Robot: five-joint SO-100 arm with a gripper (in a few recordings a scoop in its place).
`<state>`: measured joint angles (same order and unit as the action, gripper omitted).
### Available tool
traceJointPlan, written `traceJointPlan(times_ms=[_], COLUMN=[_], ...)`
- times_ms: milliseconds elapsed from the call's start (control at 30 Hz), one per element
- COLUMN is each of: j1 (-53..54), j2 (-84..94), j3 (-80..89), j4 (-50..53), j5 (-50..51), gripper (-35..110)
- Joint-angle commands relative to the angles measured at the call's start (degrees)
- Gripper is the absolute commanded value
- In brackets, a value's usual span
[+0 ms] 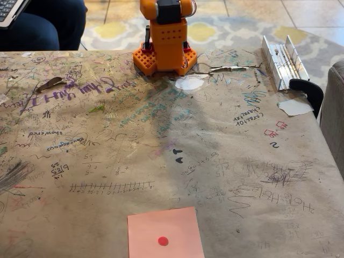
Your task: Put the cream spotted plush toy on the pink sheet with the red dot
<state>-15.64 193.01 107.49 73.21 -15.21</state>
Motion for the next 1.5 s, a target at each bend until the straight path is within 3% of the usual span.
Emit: traceJointPlan(times_ms=[0,233,300,367,400,433,467,500,533,567,667,1033,1467], j1=[-3.25,-0.44,5.36,12.22,13.18,14.50,14.85,15.29,15.73,16.26,17.40,25.22,20.74], j2=[0.53,0.70,0.53,-8.09,-22.76,-43.51,-65.04,-80.33,-86.48,-85.17,-68.55,-58.18,-31.82], j3=[-8.35,2.11,13.36,26.37,26.19,17.67,1.58,-14.85,-22.41,-20.39,5.71,25.14,55.99], j4=[0.79,-5.19,-16.17,-35.68,-43.68,-45.35,-35.86,-23.12,-15.47,-13.97,-29.97,-29.53,-21.45], j5=[-0.53,-1.58,-0.44,0.79,-0.26,-0.79,-2.72,-1.93,-5.19,-7.73,-14.33,-17.23,-21.01], gripper=[0,0,0,0,0,0,3,18,51,55,60,53,50])
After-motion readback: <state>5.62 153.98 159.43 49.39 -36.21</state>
